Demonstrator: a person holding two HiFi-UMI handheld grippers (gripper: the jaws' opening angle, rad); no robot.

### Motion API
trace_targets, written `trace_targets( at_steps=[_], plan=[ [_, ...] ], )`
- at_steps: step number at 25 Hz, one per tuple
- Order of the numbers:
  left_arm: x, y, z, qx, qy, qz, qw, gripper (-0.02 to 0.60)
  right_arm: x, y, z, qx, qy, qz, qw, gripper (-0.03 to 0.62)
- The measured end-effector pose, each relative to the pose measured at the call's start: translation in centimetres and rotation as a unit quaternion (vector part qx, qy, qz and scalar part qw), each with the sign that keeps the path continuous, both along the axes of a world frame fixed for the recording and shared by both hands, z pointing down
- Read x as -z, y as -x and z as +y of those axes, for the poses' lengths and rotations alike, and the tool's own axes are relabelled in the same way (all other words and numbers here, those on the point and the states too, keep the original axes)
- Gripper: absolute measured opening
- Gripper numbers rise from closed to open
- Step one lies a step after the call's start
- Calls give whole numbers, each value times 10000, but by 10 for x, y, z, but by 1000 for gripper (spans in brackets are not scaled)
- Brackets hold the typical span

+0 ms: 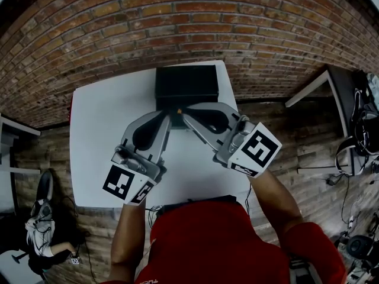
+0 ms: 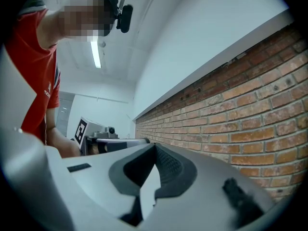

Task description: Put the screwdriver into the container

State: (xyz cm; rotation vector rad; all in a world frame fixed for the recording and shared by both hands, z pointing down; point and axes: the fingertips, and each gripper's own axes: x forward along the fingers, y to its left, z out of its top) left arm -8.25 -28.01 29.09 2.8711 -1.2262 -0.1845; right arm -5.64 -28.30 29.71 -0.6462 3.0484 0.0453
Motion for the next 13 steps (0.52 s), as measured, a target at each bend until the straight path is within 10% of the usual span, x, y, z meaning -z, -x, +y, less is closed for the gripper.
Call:
trace_targets(
  at_steps=[13],
  plan=[
    [-3, -2, -3, 22, 36, 41, 10000, 12, -3, -4, -3, -11, 26, 21, 10000, 31]
  ],
)
